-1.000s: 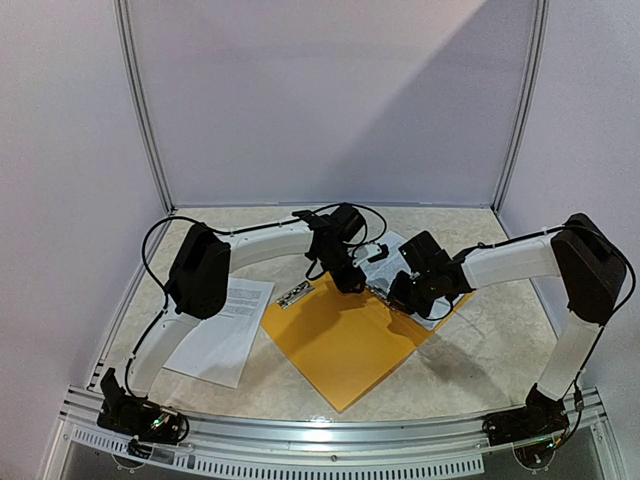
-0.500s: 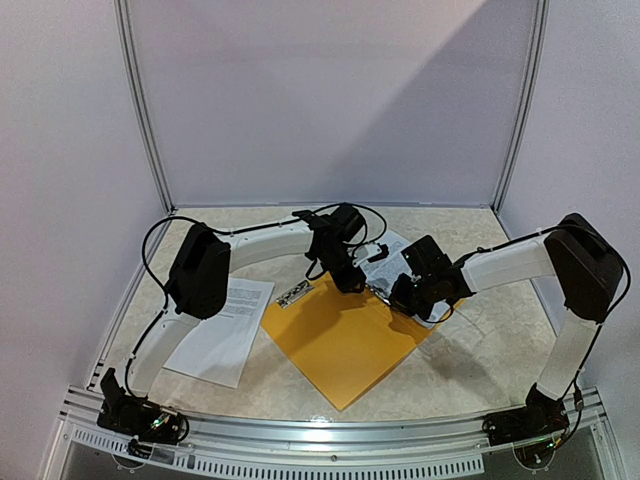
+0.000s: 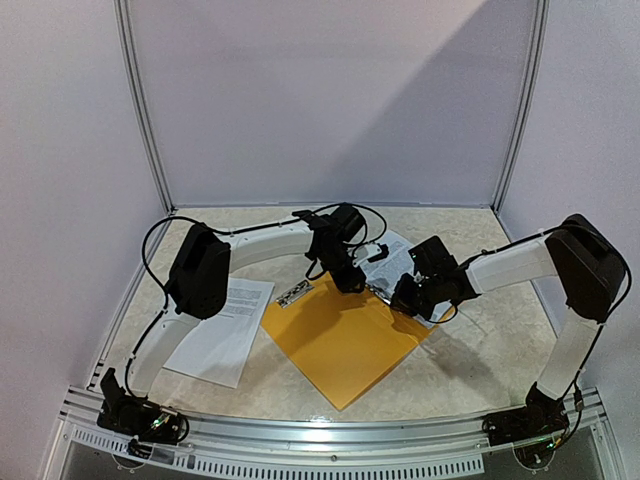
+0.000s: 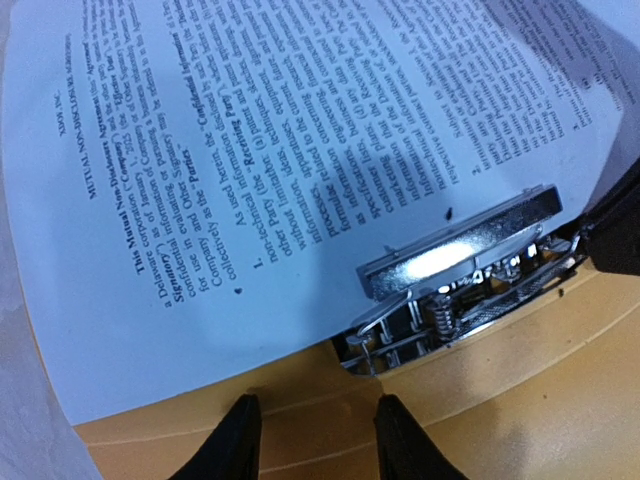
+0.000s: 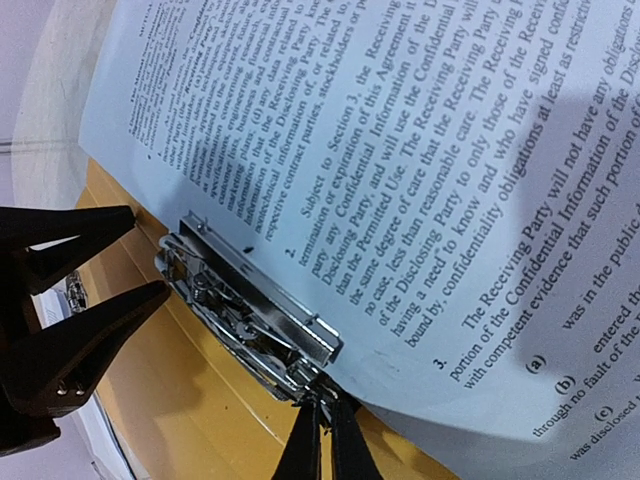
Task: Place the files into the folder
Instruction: Clamp the file and folder with some files, then move the folder with some files to the center of the board.
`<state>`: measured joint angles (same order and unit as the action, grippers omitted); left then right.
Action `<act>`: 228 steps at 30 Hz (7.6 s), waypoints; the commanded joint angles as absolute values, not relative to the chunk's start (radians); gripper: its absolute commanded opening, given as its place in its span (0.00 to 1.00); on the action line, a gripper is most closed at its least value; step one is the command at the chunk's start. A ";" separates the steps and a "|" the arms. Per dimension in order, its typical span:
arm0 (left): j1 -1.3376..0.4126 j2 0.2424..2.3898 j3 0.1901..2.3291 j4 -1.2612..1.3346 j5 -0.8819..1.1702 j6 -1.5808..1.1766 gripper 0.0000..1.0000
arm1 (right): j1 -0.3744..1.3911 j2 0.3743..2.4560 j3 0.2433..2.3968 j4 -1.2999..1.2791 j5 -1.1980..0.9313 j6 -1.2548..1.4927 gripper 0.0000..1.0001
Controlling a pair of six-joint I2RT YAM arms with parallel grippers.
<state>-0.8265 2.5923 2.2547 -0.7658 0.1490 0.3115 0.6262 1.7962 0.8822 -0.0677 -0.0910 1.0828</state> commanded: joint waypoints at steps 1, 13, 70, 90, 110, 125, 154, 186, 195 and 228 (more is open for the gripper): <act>-0.841 2.664 2.235 -0.879 0.145 0.328 0.41 | 0.620 1.859 0.800 -0.236 -0.133 1.097 0.02; -0.841 2.663 2.235 -0.878 0.144 0.327 0.41 | 0.627 1.808 0.840 -0.269 -0.158 1.062 0.02; -0.841 2.663 2.234 -0.872 0.144 0.328 0.41 | 0.657 1.645 0.948 -0.427 -0.149 1.050 0.13; -0.698 2.358 2.299 -1.129 0.405 0.358 0.46 | 0.677 1.771 1.349 -0.730 0.043 0.401 0.54; -0.434 2.194 2.042 -1.188 0.437 0.375 0.65 | 0.710 2.256 1.752 -0.892 0.093 0.161 0.52; -0.413 2.162 1.986 -1.190 0.398 0.381 0.64 | 0.742 2.288 1.743 -0.931 0.049 -0.059 0.30; -0.547 2.168 1.711 -1.134 0.376 0.408 0.59 | 0.778 2.172 1.737 -0.824 0.436 -0.534 0.42; -0.741 2.252 1.633 -0.906 0.098 0.501 0.48 | 0.401 1.615 0.823 -0.499 0.143 0.779 0.22; -0.796 2.217 1.550 -0.874 0.145 0.546 0.49 | 0.322 1.866 0.998 -0.430 0.065 0.718 0.19; -0.876 2.180 1.683 -1.099 0.382 0.535 0.49 | 0.307 1.805 1.332 -0.790 0.279 0.621 0.25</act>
<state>-0.8917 2.1857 1.6394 -0.9920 0.3145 0.5312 0.3092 1.9408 1.3369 -0.6735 0.1726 0.6353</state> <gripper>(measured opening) 0.493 0.238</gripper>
